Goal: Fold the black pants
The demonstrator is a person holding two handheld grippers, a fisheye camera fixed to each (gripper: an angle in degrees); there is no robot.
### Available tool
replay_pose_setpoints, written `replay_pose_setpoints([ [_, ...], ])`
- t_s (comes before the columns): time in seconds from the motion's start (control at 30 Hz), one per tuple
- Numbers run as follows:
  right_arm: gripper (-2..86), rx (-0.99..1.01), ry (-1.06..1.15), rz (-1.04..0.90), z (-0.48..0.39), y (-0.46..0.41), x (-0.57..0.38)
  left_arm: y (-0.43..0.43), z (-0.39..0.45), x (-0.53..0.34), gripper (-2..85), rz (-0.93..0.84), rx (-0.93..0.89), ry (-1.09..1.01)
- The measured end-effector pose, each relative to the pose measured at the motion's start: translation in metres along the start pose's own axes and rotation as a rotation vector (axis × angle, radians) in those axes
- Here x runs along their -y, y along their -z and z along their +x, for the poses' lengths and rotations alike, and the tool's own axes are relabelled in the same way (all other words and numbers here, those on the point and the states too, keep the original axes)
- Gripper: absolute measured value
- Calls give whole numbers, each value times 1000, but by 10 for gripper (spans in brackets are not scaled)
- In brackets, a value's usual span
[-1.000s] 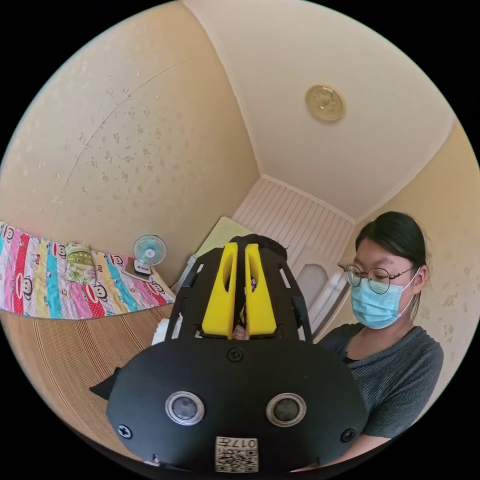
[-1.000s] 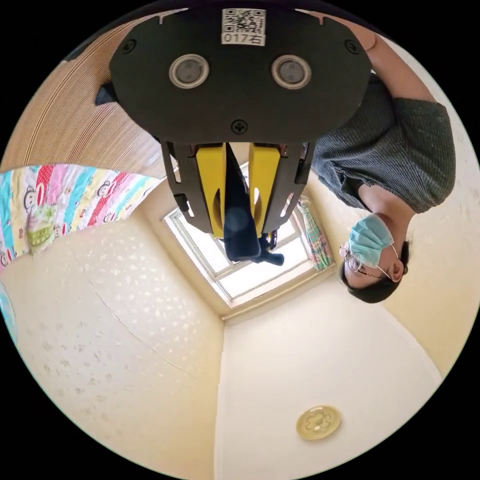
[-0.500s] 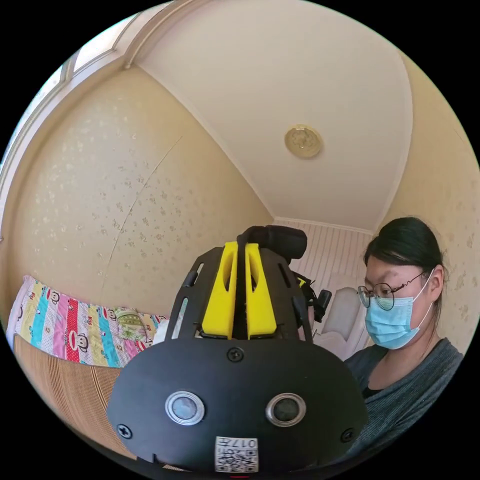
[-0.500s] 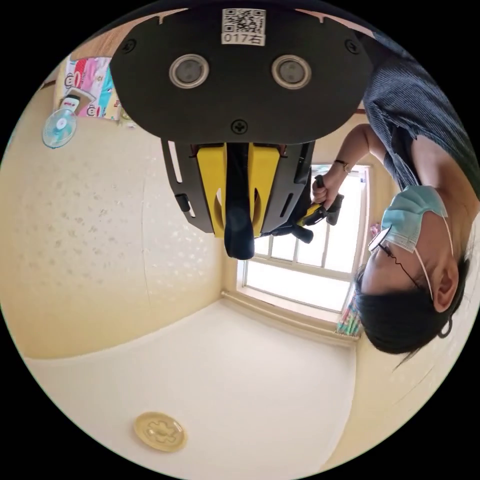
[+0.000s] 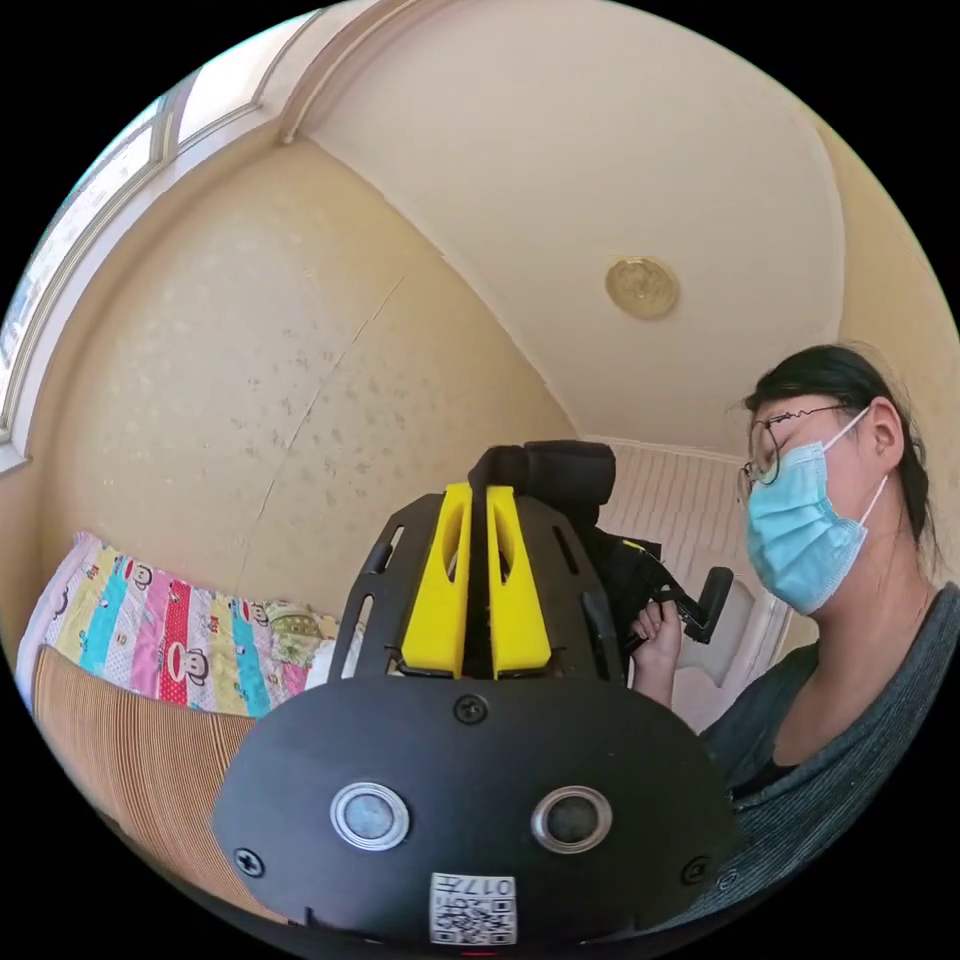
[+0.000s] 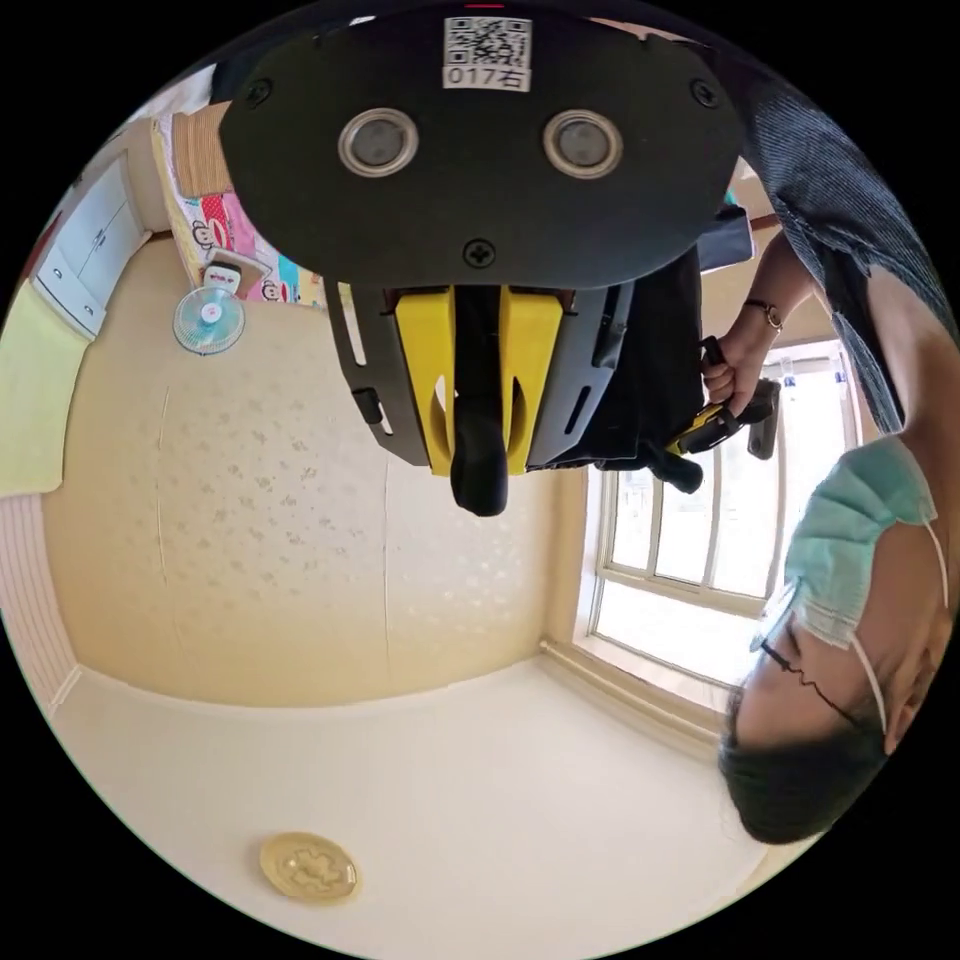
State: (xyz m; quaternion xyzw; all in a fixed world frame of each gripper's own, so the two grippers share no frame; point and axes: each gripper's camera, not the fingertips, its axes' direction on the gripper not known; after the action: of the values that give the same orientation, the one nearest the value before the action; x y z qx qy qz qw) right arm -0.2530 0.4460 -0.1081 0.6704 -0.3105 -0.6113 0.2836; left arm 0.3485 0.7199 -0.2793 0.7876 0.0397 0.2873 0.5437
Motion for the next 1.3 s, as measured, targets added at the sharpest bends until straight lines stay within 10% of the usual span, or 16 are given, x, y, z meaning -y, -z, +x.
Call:
replay_pose_setpoints([
  [0.33,83,-22,-364,-555,271,-360,-120,-243,-321,51,48,-314,424,393],
  [0.77,72,122,-706,-1404,226,-234,-576,-132,-513,-280,87,-1224,836,740],
  [1.07,85,97,-671,-1693,238,-145,-636,-125,-526,-343,70,-1400,866,672],
  [1.3,109,-125,-816,-1710,320,-64,-645,-133,-495,-349,17,-1398,502,799],
])
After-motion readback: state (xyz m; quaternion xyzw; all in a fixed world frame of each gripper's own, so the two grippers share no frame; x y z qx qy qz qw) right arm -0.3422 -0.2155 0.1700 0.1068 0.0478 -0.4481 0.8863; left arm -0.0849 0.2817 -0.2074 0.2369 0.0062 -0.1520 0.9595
